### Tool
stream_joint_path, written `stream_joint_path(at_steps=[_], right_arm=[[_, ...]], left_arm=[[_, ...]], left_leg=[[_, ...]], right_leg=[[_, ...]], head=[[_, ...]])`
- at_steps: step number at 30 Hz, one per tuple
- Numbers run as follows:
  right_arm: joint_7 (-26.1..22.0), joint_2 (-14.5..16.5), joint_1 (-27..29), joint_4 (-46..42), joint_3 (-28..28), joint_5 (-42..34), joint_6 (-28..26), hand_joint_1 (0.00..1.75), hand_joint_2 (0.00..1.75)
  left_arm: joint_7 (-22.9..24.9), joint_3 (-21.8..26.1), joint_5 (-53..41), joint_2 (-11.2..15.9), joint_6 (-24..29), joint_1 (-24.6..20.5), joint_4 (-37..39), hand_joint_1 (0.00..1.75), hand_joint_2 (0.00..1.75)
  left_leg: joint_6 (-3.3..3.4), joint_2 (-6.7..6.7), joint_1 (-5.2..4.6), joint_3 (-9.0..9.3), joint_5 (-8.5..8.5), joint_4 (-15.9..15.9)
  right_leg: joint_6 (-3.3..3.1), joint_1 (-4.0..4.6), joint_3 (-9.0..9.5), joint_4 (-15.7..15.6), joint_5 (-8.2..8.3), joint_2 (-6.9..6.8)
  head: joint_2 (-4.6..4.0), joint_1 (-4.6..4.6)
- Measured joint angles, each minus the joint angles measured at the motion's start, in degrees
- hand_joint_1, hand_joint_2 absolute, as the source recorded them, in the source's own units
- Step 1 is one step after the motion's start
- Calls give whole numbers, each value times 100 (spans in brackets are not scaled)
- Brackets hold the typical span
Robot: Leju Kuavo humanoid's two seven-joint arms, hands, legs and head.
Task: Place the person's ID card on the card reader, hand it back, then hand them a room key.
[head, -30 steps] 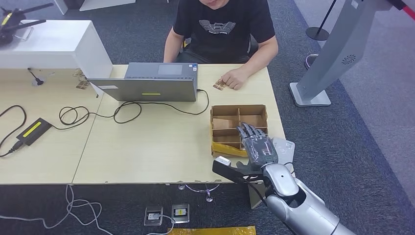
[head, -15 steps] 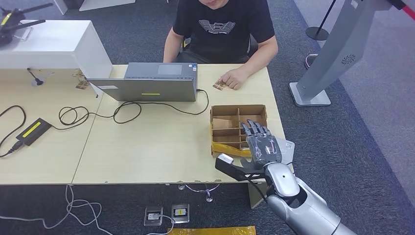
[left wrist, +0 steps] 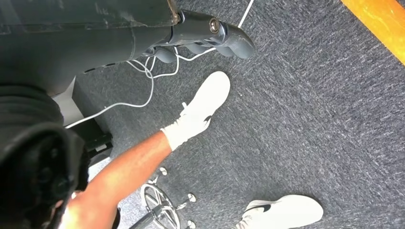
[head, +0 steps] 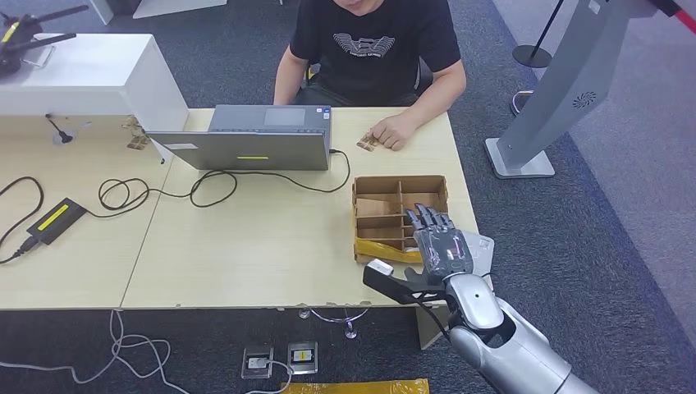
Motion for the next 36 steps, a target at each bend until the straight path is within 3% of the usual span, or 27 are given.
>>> stream_joint_path(at_steps=[21, 25, 26, 36], right_arm=[[-35, 28, -134, 390, 114, -94, -287, 6, 175], [-42, 42, -233, 536, 147, -147, -371, 168, 175], [-43, 42, -251, 560, 154, -166, -403, 175, 175], [-125, 42, -298, 733, 187, -400, -876, 175, 175]], left_arm=[[-45, -93, -44, 2, -22, -29, 0, 0, 0], [-50, -142, -43, 2, -42, -40, 0, 0, 0], [-52, -148, -43, 2, -45, -42, 0, 0, 0], [-63, -188, -34, 5, -52, -56, 0, 0, 0]], left_leg=[[0, 0, 0, 0, 0, 0], [0, -1, 0, 0, 0, 0], [0, -1, 0, 0, 0, 0], [0, -1, 0, 0, 0, 0]], right_leg=[[0, 0, 1, 0, 0, 0], [0, 0, 1, 0, 0, -1], [0, 0, 1, 0, 0, -1], [0, 0, 0, 0, 0, 0]], head=[[0, 0], [-1, 0], [-1, 0], [0, -1]])
